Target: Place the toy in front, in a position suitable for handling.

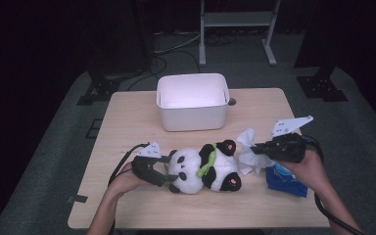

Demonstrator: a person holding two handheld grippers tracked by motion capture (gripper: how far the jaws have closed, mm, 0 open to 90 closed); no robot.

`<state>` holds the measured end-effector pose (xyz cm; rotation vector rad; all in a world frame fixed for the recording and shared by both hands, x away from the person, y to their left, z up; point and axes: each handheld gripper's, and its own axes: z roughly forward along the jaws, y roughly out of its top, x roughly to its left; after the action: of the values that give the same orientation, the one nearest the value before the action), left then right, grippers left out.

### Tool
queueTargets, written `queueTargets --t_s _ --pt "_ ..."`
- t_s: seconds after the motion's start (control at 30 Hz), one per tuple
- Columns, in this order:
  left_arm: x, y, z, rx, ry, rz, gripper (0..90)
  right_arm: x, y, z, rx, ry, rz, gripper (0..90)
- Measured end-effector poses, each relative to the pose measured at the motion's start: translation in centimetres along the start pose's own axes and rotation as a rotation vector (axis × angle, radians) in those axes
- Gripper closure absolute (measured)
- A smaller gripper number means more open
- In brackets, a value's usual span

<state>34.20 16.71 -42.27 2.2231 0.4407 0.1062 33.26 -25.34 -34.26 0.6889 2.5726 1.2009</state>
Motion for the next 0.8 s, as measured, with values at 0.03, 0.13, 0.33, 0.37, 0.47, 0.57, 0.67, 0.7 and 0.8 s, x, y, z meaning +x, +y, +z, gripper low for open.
queueTargets --t_s 0.03,0.13,0.33,0.37,0.47,0.57,0.67,0.7,0.8 --pt "0.0 0.0 0.0 0.000 0.000 0.000 24.3 0.0 0.0 0.0 0.000 0.000 0.000 85.9" --pt "0.0 0.0 0.0 0.001 -0.002 0.000 24.3 1.0 0.8 1.2 0.001 0.050 -0.020 85.6" --pt "0.0 0.0 0.1 -0.001 -0.003 -0.001 24.2 2.7 1.8 4.4 0.022 0.134 -0.058 85.4" --pt "-0.1 0.0 0.1 0.000 -0.002 -0.001 24.2 2.7 1.8 4.4 0.022 0.134 -0.058 85.4" --pt "-0.1 0.0 0.1 0.002 -0.004 0.002 24.1 3.4 2.4 6.2 0.036 0.174 -0.078 85.4" --pt "-0.1 0.0 0.2 0.002 -0.004 0.003 23.7 3.9 2.9 7.2 0.043 0.194 -0.091 85.4" --pt "-0.2 0.1 0.2 0.002 -0.004 0.002 23.7 4.4 3.7 8.4 0.049 0.214 -0.111 85.4" --pt "-0.2 0.0 0.2 0.002 -0.004 0.002 23.7 4.4 3.7 8.4 0.049 0.214 -0.111 85.4" --pt "-0.2 0.0 0.2 0.005 -0.004 0.006 23.7 5.1 5.1 9.6 0.055 0.232 -0.139 85.2"
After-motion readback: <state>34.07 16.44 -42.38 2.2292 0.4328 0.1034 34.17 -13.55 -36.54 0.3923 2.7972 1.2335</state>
